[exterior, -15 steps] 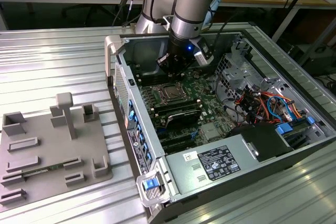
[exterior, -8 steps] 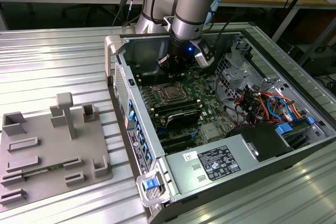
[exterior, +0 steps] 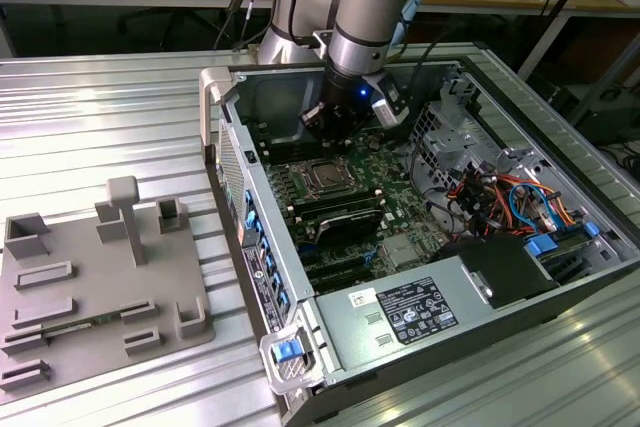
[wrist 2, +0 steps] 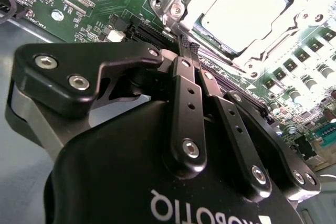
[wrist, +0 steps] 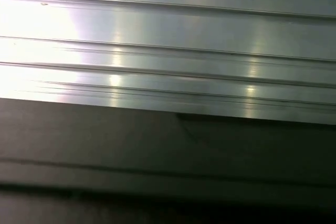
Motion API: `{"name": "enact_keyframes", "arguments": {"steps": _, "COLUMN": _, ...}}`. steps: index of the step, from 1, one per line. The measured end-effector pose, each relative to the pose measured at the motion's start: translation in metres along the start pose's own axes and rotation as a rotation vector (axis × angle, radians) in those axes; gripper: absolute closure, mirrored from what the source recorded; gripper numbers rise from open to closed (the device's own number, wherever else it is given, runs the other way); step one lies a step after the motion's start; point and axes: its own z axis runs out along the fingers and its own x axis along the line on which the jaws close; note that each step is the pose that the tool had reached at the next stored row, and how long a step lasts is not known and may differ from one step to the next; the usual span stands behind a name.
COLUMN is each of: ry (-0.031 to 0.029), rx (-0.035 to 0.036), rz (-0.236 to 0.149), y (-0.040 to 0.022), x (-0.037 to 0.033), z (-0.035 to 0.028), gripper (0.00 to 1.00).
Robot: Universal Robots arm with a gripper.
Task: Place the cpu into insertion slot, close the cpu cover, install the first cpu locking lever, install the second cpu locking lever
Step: 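Install the first cpu locking lever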
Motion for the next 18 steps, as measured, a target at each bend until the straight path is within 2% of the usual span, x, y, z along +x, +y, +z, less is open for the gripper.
{"name": "enact_keyframes", "arguments": {"steps": 18, "ry": -0.0004, "rx": -0.0037, "rz": 0.0, "y": -0.0062, "x": -0.0002, "z": -0.0002, "gripper": 0.89}}
